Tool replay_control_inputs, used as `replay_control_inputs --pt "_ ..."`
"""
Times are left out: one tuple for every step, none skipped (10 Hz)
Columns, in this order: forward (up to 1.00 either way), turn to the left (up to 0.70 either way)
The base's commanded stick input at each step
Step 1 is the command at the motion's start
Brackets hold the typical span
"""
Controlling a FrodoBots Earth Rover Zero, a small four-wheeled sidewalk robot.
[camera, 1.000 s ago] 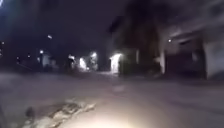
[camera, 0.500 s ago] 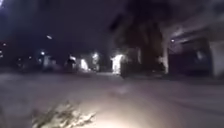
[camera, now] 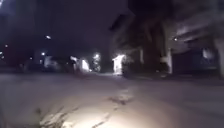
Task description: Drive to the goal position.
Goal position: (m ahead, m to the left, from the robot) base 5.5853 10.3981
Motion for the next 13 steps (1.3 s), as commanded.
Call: replay_control_inputs --pt "0.70 0.14" --pt "0.70 0.35" --pt "0.70 0.35" --pt "0.70 0.35" --pt "0.70 0.35" --pt "0.70 0.35" --pt "0.70 0.35" --pt "0.70 0.35" --pt "0.70 0.35" --pt "0.70 0.35" --pt "0.70 0.35" --pt "0.70 0.35" --pt "0.70 0.35"
